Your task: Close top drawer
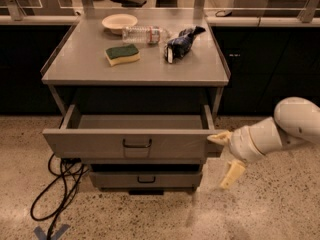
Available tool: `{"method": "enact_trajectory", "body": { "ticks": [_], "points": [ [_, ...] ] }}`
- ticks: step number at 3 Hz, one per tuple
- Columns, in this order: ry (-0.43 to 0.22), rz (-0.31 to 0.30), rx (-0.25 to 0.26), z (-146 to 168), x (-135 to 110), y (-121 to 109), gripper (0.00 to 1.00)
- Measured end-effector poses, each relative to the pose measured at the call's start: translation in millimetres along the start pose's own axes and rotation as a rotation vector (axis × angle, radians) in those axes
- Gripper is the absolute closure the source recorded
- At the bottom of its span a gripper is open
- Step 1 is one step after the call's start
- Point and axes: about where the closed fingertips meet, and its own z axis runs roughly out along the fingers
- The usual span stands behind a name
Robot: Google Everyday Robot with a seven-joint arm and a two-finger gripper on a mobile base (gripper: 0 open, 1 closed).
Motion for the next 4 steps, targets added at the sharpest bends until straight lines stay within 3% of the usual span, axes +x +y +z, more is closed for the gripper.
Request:
{"method": "enact_trajectory", "body": {
  "ticks": [1, 2, 3, 4],
  "points": [
    [-0.008, -0.009, 0.003, 5.1, -3.6, -15.4, 0.0],
    [-0.027, -0.02, 0.017, 10.4, -14.2, -52.5, 0.0],
    [-0.035, -0.012, 0.004, 20.5, -16.0, -70.9, 0.0],
    [-0.041, -0.012, 0.013, 24.9, -26.0, -105.6, 0.0]
  ]
}}
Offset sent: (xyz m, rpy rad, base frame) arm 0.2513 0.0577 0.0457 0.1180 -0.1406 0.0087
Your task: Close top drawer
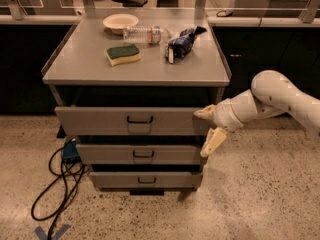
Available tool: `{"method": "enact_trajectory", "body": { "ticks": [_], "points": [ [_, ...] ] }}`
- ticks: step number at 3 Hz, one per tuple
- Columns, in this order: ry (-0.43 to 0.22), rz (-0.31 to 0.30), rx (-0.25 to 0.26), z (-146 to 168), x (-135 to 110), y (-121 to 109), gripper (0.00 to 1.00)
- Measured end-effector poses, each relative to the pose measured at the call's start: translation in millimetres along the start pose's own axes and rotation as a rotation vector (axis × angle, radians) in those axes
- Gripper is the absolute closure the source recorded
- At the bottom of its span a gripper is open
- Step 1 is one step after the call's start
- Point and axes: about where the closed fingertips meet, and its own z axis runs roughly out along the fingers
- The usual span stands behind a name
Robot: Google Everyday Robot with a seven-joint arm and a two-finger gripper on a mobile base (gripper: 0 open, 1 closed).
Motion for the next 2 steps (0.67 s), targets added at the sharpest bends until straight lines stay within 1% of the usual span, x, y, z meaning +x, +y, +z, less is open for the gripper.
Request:
{"method": "enact_trajectory", "body": {
  "ticks": [1, 2],
  "points": [
    [-0.006, -0.001, 0.009, 2.7, -10.0, -26.8, 0.0],
    [-0.006, -0.001, 0.009, 2.1, -10.0, -23.4, 0.0]
  ]
}}
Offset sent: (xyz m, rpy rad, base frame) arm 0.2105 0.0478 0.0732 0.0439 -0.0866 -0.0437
